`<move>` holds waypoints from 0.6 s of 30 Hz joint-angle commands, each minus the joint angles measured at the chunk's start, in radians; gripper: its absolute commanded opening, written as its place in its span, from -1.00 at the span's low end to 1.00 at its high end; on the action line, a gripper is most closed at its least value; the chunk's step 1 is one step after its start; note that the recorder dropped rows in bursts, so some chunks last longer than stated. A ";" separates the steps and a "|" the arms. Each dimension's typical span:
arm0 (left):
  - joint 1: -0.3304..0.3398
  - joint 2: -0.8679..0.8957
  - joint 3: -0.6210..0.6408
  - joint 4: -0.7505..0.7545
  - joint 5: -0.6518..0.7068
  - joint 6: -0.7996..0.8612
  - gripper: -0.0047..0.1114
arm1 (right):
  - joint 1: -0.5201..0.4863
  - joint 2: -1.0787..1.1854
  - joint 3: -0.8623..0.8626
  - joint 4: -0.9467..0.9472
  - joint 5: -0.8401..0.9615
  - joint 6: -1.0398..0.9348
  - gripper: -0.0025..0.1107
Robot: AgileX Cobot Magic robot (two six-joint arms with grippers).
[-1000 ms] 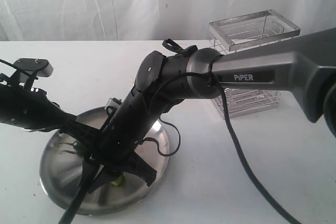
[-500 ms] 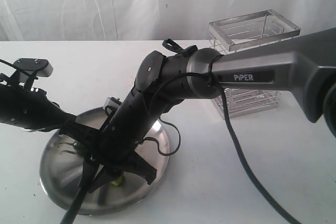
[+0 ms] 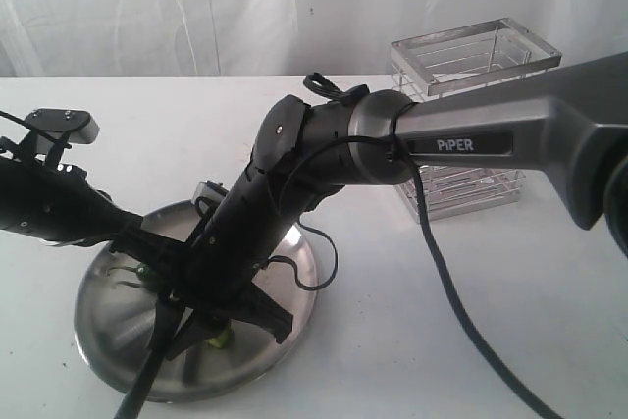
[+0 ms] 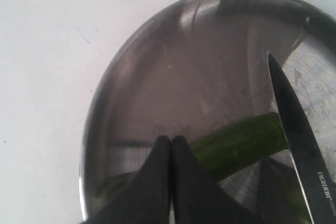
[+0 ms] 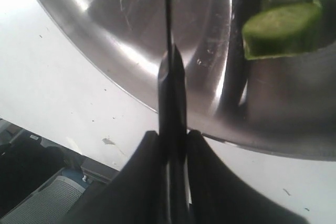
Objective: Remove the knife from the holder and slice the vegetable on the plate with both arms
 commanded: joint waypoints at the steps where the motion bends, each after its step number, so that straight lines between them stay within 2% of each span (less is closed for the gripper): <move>1: 0.003 0.006 0.007 -0.014 0.012 -0.006 -0.91 | 0.004 -0.004 0.002 -0.008 0.003 -0.014 -0.96; 10: 0.020 0.069 0.007 -0.014 -0.040 -0.069 -0.91 | 0.004 -0.004 0.002 -0.008 0.017 -0.014 -0.96; 18: 0.100 0.078 0.007 -0.064 -0.022 -0.115 -0.91 | 0.004 -0.004 0.002 -0.008 0.017 -0.014 -0.96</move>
